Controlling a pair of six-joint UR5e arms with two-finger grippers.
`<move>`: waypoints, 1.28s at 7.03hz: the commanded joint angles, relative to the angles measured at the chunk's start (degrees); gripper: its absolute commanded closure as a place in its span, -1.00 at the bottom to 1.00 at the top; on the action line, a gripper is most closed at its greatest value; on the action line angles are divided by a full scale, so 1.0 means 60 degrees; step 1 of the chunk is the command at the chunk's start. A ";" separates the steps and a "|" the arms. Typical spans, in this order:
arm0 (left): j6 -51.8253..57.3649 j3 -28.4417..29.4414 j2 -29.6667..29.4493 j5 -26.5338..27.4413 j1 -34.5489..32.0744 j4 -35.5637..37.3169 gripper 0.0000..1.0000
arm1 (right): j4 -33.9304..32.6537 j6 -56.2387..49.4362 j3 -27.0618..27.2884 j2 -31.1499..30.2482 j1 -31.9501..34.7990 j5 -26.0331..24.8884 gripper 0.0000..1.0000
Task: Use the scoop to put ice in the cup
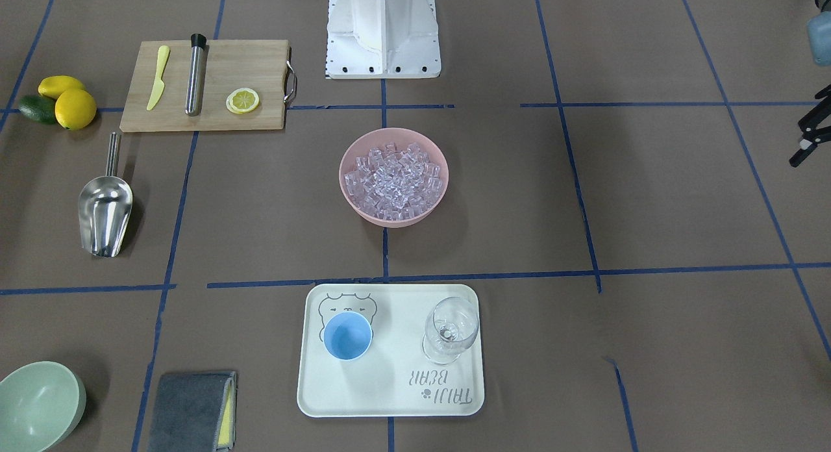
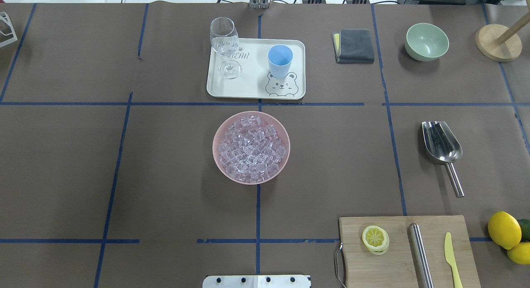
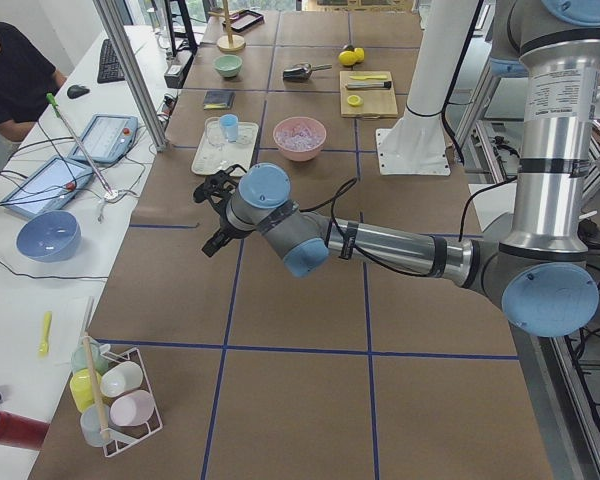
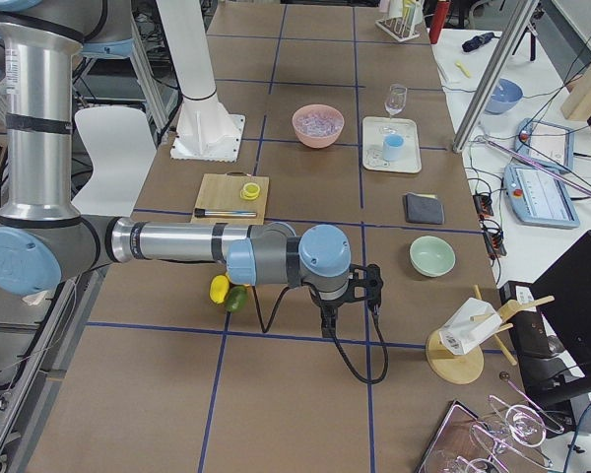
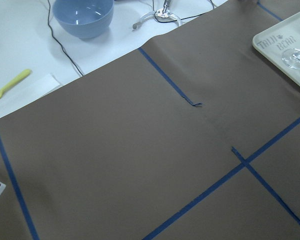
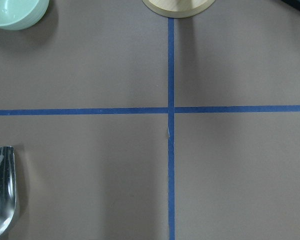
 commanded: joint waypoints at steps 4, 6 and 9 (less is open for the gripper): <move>-0.0029 0.0271 -0.0873 0.0042 0.2244 -0.0148 -1.00 | -0.0022 0.2253 0.1278 0.0071 -0.1684 0.0077 -1.00; 0.0000 0.0489 -0.0756 0.0057 0.2477 -0.1211 -1.00 | 0.0021 0.3690 0.1898 -0.0091 -0.2638 -0.0073 -1.00; 0.0131 0.0842 -0.1454 0.0057 0.3705 -0.2463 -0.98 | 0.0080 0.5826 0.3185 -0.0530 -0.4292 -0.0584 -1.00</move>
